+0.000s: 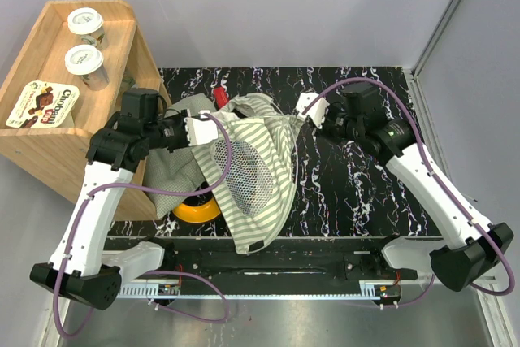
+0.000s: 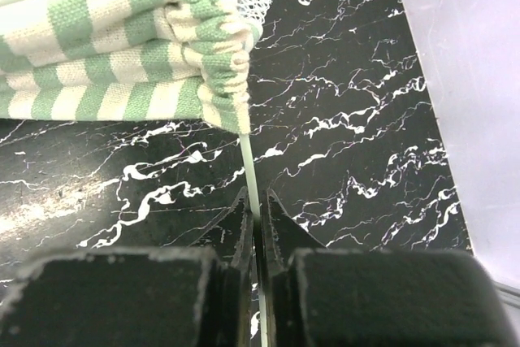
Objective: Set up the pet tent
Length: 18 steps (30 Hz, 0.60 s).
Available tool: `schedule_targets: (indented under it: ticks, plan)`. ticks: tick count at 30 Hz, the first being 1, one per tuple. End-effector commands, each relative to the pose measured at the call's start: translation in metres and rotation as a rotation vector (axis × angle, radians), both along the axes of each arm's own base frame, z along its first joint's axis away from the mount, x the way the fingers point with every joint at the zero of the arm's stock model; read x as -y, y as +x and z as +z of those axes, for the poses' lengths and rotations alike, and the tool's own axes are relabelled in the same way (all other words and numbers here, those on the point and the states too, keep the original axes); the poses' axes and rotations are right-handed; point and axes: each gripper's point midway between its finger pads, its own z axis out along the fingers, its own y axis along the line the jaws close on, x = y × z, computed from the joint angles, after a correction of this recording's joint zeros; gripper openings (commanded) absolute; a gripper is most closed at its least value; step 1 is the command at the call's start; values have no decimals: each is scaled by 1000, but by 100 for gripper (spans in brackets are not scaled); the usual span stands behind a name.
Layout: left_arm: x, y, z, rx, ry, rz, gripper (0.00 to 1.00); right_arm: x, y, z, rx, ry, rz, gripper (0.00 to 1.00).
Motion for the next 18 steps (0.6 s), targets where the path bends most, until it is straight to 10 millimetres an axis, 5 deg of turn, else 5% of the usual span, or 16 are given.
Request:
schedule_targets:
  ticks: [1, 6, 13, 18]
  plan:
    - [45, -21, 30, 1, -129, -178, 0, -29, -3, 50, 147, 138, 115, 0]
    - [61, -29, 31, -45, -142, -206, 2, -46, -7, 52, 211, 56, 158, 0]
    - [85, -50, 62, -78, -237, -273, 6, -63, -10, 52, 237, -15, 211, 0]
    - [99, -56, 51, -119, -206, -296, 0, -79, -16, 58, 253, -19, 250, 0]
